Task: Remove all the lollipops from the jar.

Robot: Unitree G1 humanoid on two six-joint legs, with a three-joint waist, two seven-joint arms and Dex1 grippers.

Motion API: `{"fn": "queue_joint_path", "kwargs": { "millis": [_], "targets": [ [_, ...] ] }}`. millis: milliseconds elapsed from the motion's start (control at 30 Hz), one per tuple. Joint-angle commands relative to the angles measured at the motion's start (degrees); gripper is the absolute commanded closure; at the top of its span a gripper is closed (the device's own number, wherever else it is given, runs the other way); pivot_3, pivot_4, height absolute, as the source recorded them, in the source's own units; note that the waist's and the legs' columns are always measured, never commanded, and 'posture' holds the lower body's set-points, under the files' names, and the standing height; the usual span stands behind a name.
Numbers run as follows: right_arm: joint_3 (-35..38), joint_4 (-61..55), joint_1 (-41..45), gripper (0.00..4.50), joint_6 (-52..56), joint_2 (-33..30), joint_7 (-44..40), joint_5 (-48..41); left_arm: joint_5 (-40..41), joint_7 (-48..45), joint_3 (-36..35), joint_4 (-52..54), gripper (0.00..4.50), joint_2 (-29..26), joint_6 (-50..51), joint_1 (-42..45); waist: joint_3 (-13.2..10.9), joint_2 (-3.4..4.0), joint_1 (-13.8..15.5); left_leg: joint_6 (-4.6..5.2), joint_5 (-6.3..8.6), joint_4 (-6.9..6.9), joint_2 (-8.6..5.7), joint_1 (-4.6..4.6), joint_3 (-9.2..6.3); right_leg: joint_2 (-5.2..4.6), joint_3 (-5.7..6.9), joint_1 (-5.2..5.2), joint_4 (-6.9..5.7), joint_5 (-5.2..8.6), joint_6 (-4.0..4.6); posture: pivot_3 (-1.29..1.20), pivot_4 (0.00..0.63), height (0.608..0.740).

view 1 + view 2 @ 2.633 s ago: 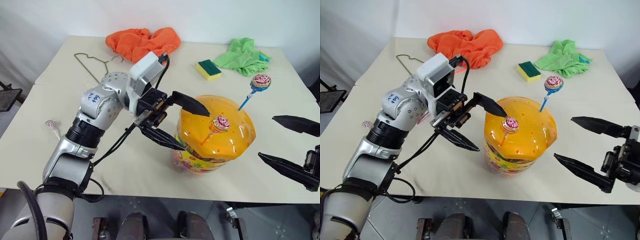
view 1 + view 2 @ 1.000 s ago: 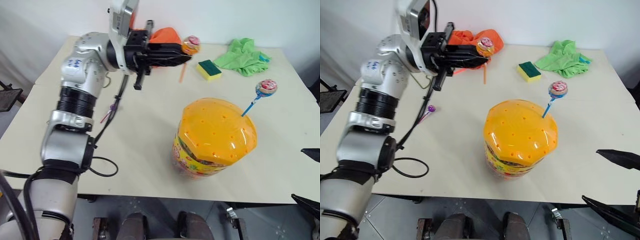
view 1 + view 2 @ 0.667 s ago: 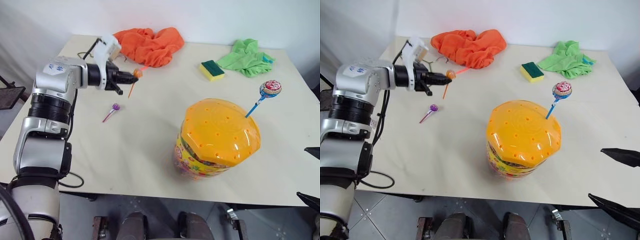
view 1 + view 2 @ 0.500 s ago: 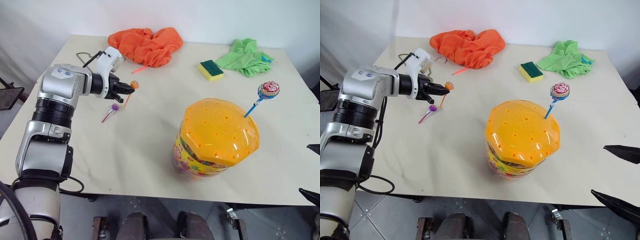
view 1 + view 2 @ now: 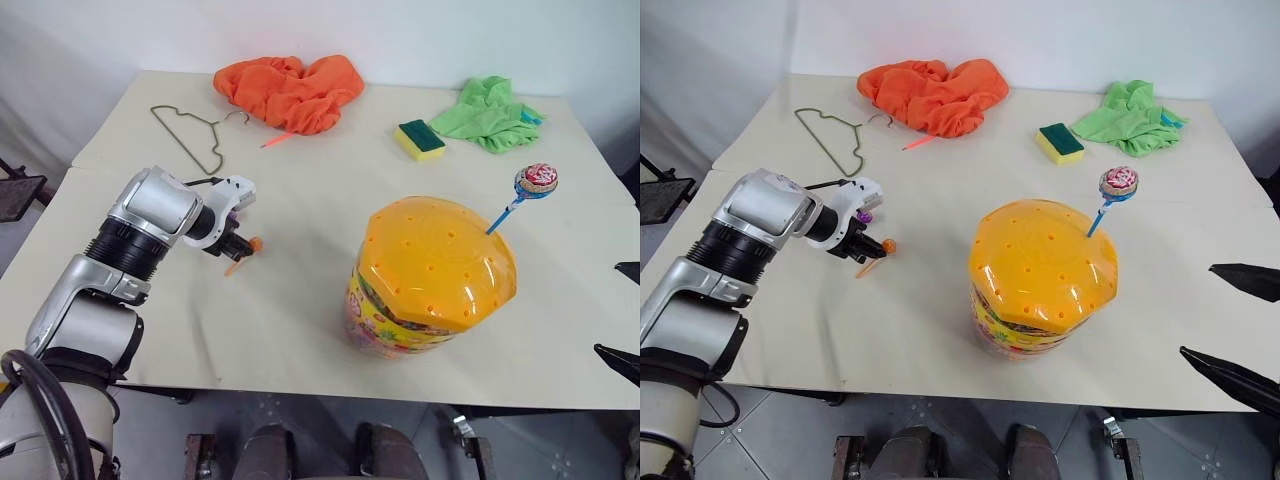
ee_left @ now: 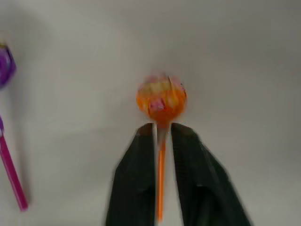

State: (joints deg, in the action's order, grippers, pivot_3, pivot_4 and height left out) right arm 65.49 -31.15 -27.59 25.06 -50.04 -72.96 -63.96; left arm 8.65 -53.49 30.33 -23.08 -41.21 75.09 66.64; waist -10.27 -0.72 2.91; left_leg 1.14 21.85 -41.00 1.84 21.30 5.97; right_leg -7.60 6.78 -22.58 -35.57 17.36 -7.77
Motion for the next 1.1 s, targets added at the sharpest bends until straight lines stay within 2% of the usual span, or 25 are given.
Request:
{"fn": "queue_joint_path", "kwargs": {
  "millis": [33, 167, 333, 467, 600, 700, 867, 1100],
  "targets": [
    [0.51, -0.4, 0.19, 0.0, -0.07, 0.14, 0.17, 0.26, 0.19, -1.63, 0.0, 2.45, 2.75, -1.27, 0.45, 1.01, 0.0, 0.0, 0.12, 0.0, 0.0, 0.0, 0.0, 0.0, 0.0, 0.0, 0.0, 0.0, 0.0, 0.0, 0.0, 0.0, 0.15, 0.74],
    [0.85, -0.33, 0.21, 0.0, 0.12, -0.19, 0.15, 0.52, 1.16, -4.26, -1.25, 6.17, 1.55, -3.59, -1.06, 1.81, 0.0, 0.0, -0.01, 0.0, 0.0, -0.01, 0.0, 0.01, 0.0, 0.0, 0.0, 0.0, 0.01, 0.0, 0.0, 0.0, 0.15, 0.74],
    [2.6, 0.52, 1.33, 0.0, 0.84, -1.59, 1.15, -0.06, 5.99, -10.03, -8.02, 10.96, 0.02, -6.91, -4.95, 3.14, 0.0, 0.01, -0.11, 0.0, 0.0, -0.01, 0.02, 0.01, 0.01, 0.0, -0.01, -0.02, 0.0, 0.0, 0.0, 0.0, 0.15, 0.74],
    [3.04, 0.82, 2.46, 0.0, 2.19, -2.95, 3.25, 0.68, 9.37, -11.08, -15.33, 9.68, 0.02, -5.75, -9.89, 2.42, 0.01, 0.03, 0.09, 0.0, 0.0, -0.02, 0.01, -0.02, 0.01, -0.01, -0.03, 0.0, -0.02, 0.0, 0.0, 0.0, 0.15, 0.74],
    [1.89, -1.06, 4.85, 0.0, 5.95, -6.53, 9.51, -0.88, 16.24, -10.38, -30.15, 7.88, 0.02, 1.27, -25.3, -1.91, 0.02, 0.04, 0.0, 0.0, 0.0, -0.05, 0.01, 0.0, -0.01, -0.03, -0.02, 0.0, -0.04, 0.0, 0.0, 0.0, 0.15, 0.74],
    [-0.04, -2.41, 8.45, 0.0, 9.34, -9.57, 15.44, -4.06, 21.99, -17.81, -36.27, 8.02, 0.02, 5.33, -35.06, -5.75, 0.02, 0.05, -0.23, 0.01, 0.0, -0.1, 0.03, -0.01, -0.13, -0.05, -0.01, 0.0, -0.08, 0.0, 0.0, 0.0, 0.15, 0.74],
    [-6.05, -4.55, 15.51, 0.0, 12.61, -12.45, 24.42, -11.19, 26.96, -32.8, -37.08, 7.04, 0.02, 7.92, -44.24, -9.01, 0.02, 0.04, -0.77, 0.0, 0.0, -0.08, 0.03, 0.0, 0.0, -0.02, 0.06, -0.02, -0.1, 0.0, 0.0, 0.0, 0.15, 0.74],
    [-18.99, -5.19, 25.23, 0.0, 12.81, -12.98, 30.16, -13.62, 29.12, -37.18, -35.6, 7.57, 0.02, 10.03, -46.18, -10.74, 0.02, 0.04, -0.31, 0.01, 0.01, -0.15, 0.0, 0.02, -0.05, -0.06, 0.05, 0.01, -0.08, -0.02, -0.02, 0.0, 0.15, 0.74]
  ]
}}
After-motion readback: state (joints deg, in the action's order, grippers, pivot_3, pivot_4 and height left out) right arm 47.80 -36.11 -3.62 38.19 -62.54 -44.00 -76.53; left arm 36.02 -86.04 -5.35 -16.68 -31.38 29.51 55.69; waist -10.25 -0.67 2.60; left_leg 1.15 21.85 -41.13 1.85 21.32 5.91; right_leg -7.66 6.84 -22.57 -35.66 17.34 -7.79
